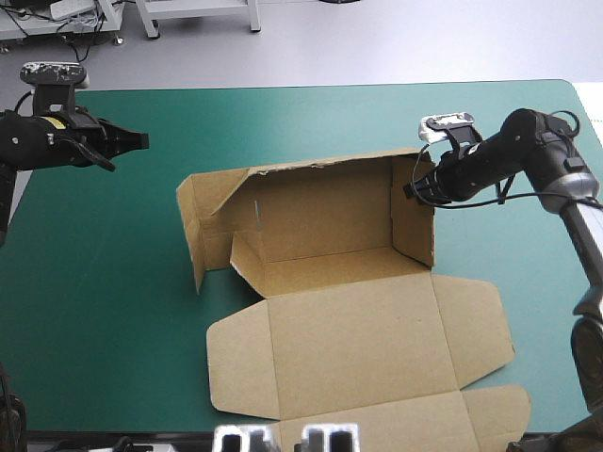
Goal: Fold the box
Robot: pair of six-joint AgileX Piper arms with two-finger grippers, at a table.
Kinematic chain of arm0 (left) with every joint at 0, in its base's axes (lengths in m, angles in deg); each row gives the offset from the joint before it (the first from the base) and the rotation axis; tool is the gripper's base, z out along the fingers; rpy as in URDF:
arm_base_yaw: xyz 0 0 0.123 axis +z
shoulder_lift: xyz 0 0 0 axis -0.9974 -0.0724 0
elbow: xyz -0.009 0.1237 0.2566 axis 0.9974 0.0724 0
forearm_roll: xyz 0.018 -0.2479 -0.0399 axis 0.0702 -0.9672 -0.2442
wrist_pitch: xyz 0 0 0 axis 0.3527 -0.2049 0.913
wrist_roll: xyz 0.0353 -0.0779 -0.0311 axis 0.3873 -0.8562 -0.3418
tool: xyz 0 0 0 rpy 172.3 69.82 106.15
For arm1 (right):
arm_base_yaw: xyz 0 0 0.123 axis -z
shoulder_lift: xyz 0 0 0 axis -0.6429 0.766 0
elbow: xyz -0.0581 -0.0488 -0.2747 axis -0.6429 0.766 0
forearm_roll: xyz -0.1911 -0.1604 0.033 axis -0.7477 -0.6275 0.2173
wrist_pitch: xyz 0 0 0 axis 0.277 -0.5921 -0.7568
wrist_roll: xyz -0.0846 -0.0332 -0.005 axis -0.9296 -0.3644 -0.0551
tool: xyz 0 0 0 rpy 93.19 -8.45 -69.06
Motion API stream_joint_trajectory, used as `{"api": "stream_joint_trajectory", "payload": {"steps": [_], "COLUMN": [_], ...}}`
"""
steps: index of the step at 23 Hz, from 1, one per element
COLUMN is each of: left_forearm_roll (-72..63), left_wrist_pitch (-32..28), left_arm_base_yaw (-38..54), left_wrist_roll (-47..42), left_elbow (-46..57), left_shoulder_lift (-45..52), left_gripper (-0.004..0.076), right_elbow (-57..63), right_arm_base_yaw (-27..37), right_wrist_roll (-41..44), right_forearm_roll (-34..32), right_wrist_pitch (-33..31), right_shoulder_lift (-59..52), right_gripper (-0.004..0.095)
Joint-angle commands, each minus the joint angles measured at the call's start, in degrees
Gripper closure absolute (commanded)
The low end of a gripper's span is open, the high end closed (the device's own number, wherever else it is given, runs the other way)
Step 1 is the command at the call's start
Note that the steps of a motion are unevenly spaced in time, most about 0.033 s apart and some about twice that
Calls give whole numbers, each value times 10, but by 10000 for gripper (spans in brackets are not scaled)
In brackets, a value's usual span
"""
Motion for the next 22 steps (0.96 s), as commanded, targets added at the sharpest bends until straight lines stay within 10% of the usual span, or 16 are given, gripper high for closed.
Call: {"api": "stream_joint_trajectory", "payload": {"steps": [1, 10, 22], "left_forearm_roll": [-23, -31, -31], "left_wrist_pitch": [-12, 2, 8], "left_arm_base_yaw": [1, 1, 1], "left_wrist_roll": [18, 35, 46], "left_elbow": [-19, -19, -19], "left_shoulder_lift": [18, 7, 3], "left_gripper": [712, 712, 712], "right_elbow": [-26, -77, -245], "right_arm_base_yaw": [-2, -3, -2], "right_wrist_roll": [-24, -70, 33], "right_forearm_roll": [8, 6, -33], "right_wrist_pitch": [40, 159, -78], "right_shoulder_lift": [21, 38, 10], "right_gripper": [910, 499, 499]}}
